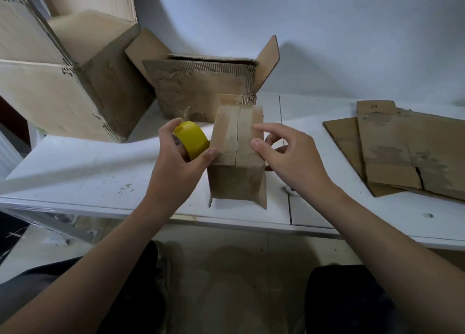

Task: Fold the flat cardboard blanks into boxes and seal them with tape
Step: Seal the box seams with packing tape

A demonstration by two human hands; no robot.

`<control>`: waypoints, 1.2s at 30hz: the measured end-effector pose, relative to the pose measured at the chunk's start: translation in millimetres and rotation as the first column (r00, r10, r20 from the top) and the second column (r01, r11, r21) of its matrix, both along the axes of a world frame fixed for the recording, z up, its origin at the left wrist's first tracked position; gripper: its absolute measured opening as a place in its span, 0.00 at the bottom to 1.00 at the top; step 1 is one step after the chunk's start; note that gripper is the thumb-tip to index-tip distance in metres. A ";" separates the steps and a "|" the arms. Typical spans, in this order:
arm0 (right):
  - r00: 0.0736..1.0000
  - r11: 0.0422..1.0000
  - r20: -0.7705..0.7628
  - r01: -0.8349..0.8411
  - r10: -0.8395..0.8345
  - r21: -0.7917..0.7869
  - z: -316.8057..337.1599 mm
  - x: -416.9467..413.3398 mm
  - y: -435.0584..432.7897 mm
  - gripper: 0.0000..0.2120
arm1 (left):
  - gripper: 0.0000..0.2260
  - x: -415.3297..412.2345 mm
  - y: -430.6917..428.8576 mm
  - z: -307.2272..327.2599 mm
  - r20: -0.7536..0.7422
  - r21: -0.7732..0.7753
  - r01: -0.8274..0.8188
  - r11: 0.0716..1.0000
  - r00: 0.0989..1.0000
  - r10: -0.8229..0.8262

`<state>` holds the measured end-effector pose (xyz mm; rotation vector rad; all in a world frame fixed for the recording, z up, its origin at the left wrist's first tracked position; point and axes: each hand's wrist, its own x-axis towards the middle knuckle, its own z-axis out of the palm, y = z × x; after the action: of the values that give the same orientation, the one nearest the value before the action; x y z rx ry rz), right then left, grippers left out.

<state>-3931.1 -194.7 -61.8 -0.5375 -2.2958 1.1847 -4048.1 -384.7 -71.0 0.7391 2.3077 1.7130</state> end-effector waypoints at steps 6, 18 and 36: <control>0.985 0.991 0.135 -0.114 0.105 0.066 -8.8 -5.9 2.8 0.20 | 0.38 -3.2 3.1 -0.9 -0.034 -0.076 -0.015 0.997 0.999 0.012; 0.954 0.978 0.225 -0.179 0.199 -0.107 -40.5 -22.3 -7.8 0.23 | 0.38 -22.4 2.9 -14.6 -0.124 -0.264 -0.064 0.962 0.992 0.032; 0.999 0.967 -0.013 -0.032 0.037 0.253 4.8 -47.2 -16.2 0.13 | 0.12 -3.8 -19.2 54.9 -0.038 0.059 -0.057 0.997 0.998 0.059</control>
<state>-3978.2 -210.8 -57.1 -0.3913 -2.4024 0.8883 -4051.9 -403.9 -16.1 0.7302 2.3368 1.8131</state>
